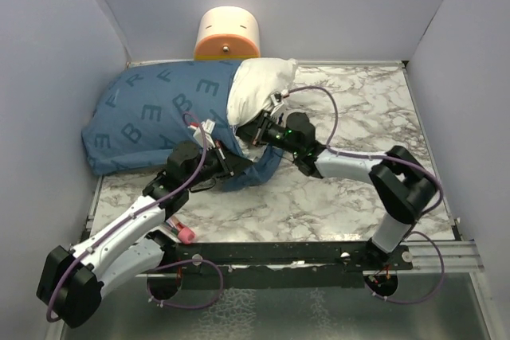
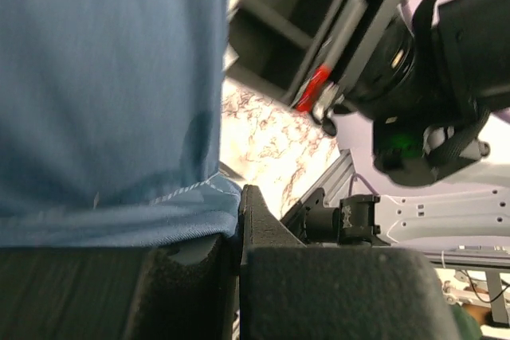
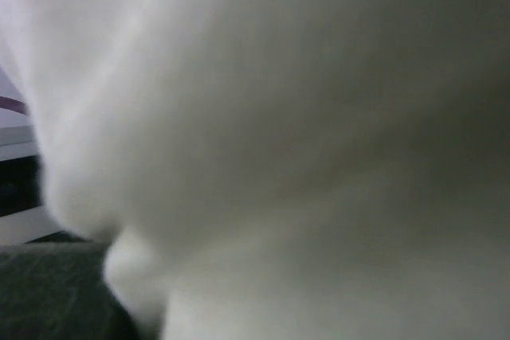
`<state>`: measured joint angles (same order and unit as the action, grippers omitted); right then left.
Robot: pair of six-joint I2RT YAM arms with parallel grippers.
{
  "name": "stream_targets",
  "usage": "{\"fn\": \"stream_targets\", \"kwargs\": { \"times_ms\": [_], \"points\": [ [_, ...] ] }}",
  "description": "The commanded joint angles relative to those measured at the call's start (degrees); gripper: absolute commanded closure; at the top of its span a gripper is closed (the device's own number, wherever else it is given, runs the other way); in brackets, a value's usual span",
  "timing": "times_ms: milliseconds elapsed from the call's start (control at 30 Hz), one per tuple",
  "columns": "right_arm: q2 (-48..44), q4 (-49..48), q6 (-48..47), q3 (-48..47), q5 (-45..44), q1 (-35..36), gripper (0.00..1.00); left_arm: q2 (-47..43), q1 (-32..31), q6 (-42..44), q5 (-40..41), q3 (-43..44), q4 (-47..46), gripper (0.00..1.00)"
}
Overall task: Put the pillow into the pillowcase
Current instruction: Stuff the pillow into the pillowcase.
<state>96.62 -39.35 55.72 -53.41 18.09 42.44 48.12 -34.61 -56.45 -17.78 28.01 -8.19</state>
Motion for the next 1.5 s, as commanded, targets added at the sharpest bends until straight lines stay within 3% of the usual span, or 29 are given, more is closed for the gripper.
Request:
{"fn": "stream_targets", "kwargs": {
  "times_ms": [0,67,200,367,400,533,600,800,933,1033,1133,1300,1467],
  "points": [
    [8.99,-7.73,9.21,0.58,-11.00,6.59,0.97,5.75,-2.32,-0.58,-19.86,7.11,-4.09,1.00],
    [11.02,-12.08,10.89,3.71,-12.81,6.54,0.97,6.82,-2.96,-0.79,-22.45,10.50,-3.97,1.00],
    [10.04,-9.29,6.35,4.51,-14.56,5.75,0.94,5.50,-3.57,-1.60,-25.63,14.71,-3.38,1.00],
    [6.58,-12.19,3.02,7.72,-8.90,4.78,0.86,3.92,-3.53,0.84,-23.60,11.62,0.89,1.00],
    [4.75,-12.39,1.18,8.76,-6.68,4.69,0.82,4.07,-3.47,1.96,-21.79,10.87,3.36,0.99],
    [-6.88,-3.55,-7.94,11.92,0.59,4.11,0.57,4.82,-3.45,5.01,-17.15,12.95,13.48,0.64],
    [-13.93,3.65,-13.08,13.42,0.94,3.97,0.44,5.01,-3.36,7.58,-16.06,17.59,21.12,0.51],
    [-34.38,15.54,-18.09,21.65,0.75,2.24,0.12,8.11,-2.77,18.00,-17.10,35.23,44.90,0.42],
    [-48.35,22.35,-18.59,25.15,-1.64,1.26,0.05,16.27,-2.19,27.84,-12.93,53.67,66.09,0.41],
    [-54.95,29.26,-18.79,26.05,-7.95,1.05,0.01,23.73,-1.81,33.10,-6.02,66.61,76.29,0.41],
    [-58.56,32.05,-17.47,27.64,-13.72,0.83,0.01,30.08,-1.26,35.54,0.23,75.14,76.44,0.42],
    [-60.66,39.34,-6.44,28.54,-24.86,-0.54,0.00,41.64,-1.39,35.20,4.57,88.67,69.94,0.42],
    [-62.44,44.19,0.04,29.68,-27.18,-3.91,0.01,51.41,-9.93,46.84,13.97,100.10,68.81,0.37]
  ]
}}
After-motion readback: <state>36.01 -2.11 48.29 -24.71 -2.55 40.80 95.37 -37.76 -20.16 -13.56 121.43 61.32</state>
